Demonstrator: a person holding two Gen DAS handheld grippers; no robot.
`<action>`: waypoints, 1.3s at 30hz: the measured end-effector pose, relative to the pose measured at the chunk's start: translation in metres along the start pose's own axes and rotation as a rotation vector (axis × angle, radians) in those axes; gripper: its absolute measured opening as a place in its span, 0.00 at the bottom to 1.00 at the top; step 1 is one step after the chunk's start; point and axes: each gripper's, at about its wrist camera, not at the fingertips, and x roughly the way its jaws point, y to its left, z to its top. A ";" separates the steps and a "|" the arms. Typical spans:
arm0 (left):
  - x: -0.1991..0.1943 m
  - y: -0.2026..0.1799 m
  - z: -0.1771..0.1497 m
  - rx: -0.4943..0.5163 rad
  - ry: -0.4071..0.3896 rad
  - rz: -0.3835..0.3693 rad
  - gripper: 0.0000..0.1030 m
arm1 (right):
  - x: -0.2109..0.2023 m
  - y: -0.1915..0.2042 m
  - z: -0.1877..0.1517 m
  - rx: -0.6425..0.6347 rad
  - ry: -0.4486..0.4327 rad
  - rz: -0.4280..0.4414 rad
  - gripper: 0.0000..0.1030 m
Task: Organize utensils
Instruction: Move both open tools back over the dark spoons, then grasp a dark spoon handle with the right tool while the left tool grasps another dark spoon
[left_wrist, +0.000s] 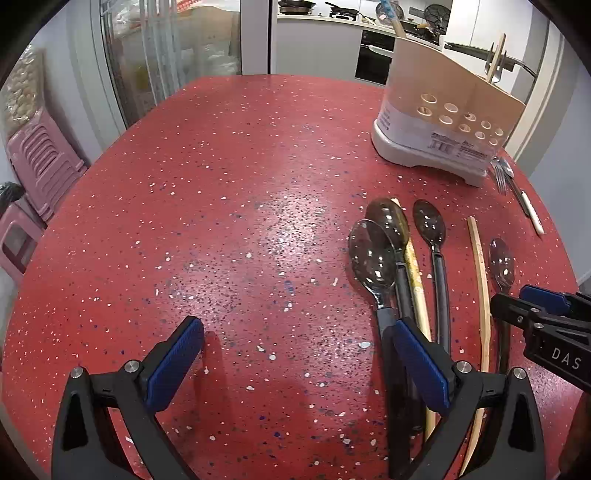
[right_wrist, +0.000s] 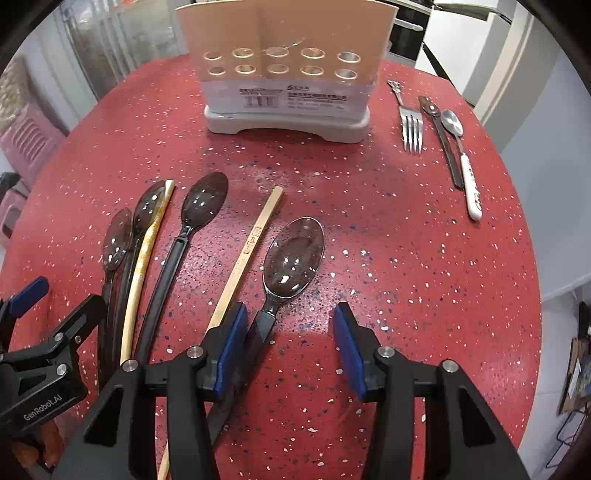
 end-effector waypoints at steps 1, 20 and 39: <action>0.000 -0.001 0.000 0.003 0.003 0.003 1.00 | -0.001 -0.001 0.000 -0.005 -0.002 0.001 0.45; 0.008 -0.016 0.005 0.070 0.061 0.039 1.00 | -0.004 -0.037 -0.008 -0.031 -0.014 0.119 0.18; 0.006 -0.061 0.023 0.179 0.140 -0.035 0.64 | 0.000 -0.028 0.002 -0.109 0.044 0.079 0.12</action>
